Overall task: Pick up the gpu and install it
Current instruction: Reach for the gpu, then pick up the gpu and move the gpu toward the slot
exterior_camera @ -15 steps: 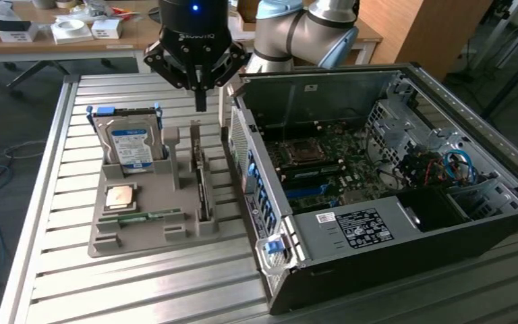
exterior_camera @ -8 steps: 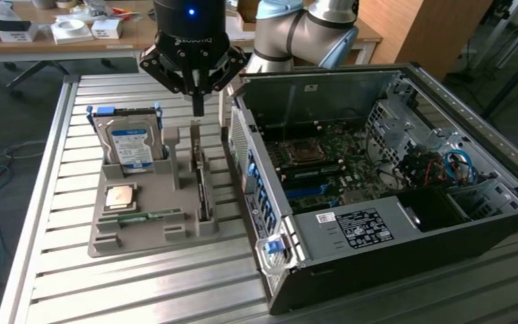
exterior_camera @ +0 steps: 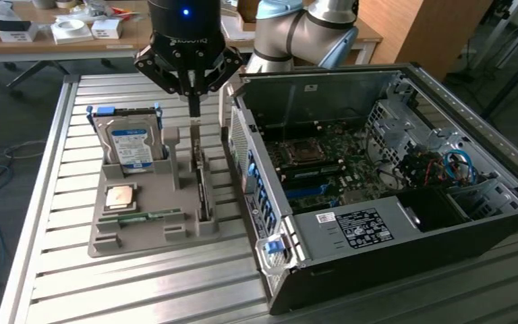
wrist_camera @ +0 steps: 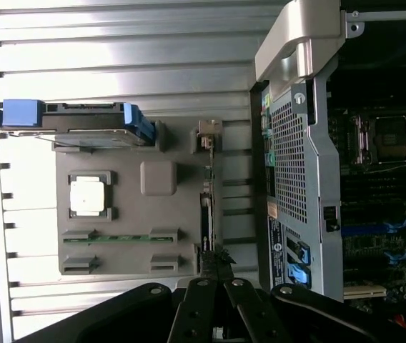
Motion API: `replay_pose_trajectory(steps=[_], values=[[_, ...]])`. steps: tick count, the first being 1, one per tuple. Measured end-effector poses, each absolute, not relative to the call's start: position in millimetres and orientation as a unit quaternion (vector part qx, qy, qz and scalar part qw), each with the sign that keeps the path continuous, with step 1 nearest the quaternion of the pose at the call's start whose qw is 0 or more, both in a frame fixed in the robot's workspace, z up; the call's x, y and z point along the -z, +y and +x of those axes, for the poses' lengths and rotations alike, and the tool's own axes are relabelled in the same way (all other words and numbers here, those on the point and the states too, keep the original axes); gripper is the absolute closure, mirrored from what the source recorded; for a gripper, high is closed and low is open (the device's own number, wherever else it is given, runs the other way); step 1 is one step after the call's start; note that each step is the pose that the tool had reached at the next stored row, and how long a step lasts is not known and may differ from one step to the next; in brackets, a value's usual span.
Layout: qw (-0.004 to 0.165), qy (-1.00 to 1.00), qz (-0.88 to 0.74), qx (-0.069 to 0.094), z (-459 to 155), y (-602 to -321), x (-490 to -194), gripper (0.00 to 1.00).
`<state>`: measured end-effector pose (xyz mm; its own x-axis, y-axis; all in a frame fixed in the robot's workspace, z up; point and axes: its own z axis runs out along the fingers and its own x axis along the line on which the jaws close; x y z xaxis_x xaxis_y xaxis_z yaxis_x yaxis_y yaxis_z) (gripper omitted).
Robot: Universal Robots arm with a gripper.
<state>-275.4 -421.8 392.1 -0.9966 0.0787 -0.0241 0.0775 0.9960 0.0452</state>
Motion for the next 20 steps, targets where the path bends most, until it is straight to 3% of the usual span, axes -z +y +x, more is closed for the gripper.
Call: replay_pose_trajectory(steps=[14,19,20], values=[[0.013,0.999,0.039,-0.022,-275.5,-421.8,-392.1,0.89],[0.013,0.999,0.039,-0.022,-275.4,-421.8,-392.1,0.65],[0.013,0.999,0.039,-0.022,-275.5,-421.8,-392.1,0.65]])
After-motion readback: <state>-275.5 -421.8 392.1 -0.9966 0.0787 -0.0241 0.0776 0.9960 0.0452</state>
